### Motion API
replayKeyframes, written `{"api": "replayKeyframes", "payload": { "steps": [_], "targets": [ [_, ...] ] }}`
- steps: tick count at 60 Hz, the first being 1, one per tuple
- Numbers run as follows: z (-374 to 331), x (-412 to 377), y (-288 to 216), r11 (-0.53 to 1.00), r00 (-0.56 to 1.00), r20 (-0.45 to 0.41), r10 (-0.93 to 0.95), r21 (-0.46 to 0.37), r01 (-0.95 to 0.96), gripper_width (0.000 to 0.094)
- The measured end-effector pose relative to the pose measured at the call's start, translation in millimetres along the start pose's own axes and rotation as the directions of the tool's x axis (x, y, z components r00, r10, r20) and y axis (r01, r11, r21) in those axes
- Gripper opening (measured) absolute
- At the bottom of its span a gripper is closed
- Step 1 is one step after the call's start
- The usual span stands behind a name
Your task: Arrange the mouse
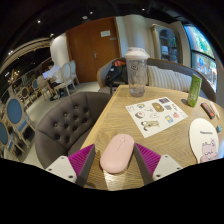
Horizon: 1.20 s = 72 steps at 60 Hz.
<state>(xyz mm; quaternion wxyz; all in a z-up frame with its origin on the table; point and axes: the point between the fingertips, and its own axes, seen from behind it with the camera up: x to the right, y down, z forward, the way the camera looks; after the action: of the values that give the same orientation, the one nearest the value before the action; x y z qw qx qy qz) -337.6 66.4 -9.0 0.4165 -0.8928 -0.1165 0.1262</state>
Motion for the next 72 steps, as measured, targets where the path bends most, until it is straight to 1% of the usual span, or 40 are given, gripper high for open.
{"api": "replayKeyframes", "payload": {
  "steps": [2,4,5,8,13,18,23,26,30,33,37,41,44,49,52,56,60,61,67,72],
  "targets": [
    [3,1,-1,1.000,1.000,-0.011,-0.009,0.005,0.009,0.0796],
    [5,2,-1,1.000,0.999,-0.027,-0.024,0.011,0.024,0.0761],
    [5,3,-1,0.999,0.999,-0.039,-0.033,0.013,0.033,0.0732],
    [7,11,0,0.998,0.994,-0.088,-0.057,0.015,0.059,0.0607],
    [6,12,1,0.999,0.994,-0.111,-0.023,0.035,0.027,0.0577],
    [4,12,3,0.999,0.992,-0.122,0.016,0.029,-0.012,0.0487],
    [3,9,4,1.000,0.995,-0.104,0.005,0.000,-0.005,0.0427],
    [1,2,6,1.000,0.998,-0.065,0.014,-0.013,-0.015,0.0410],
    [-9,-7,6,0.999,1.000,-0.012,0.005,-0.035,-0.005,0.0411],
    [-25,-5,-13,1.000,1.000,0.005,-0.013,0.000,0.013,0.0409],
    [-55,10,-60,0.996,1.000,0.001,-0.015,0.083,0.015,0.0409],
    [-92,51,-121,0.979,0.999,-0.040,0.001,0.204,0.007,0.0410],
    [-121,95,-159,0.961,0.996,-0.092,0.016,0.276,0.010,0.0409],
    [-147,176,-184,0.944,0.985,-0.173,0.024,0.327,0.035,0.0407],
    [-152,217,-180,0.949,0.973,-0.228,0.023,0.310,0.051,0.0407],
    [-139,270,-146,0.964,0.964,-0.265,0.037,0.262,0.035,0.0405],
    [-119,301,-112,0.979,0.962,-0.264,0.067,0.203,-0.012,0.0406],
    [-113,306,-97,0.983,0.962,-0.265,0.066,0.184,-0.016,0.0406],
    [-89,327,-46,0.997,0.961,-0.276,0.026,0.076,-0.006,0.0407],
    [-72,329,-15,0.998,0.966,-0.252,0.060,0.035,-0.053,0.0406]
  ]
}}
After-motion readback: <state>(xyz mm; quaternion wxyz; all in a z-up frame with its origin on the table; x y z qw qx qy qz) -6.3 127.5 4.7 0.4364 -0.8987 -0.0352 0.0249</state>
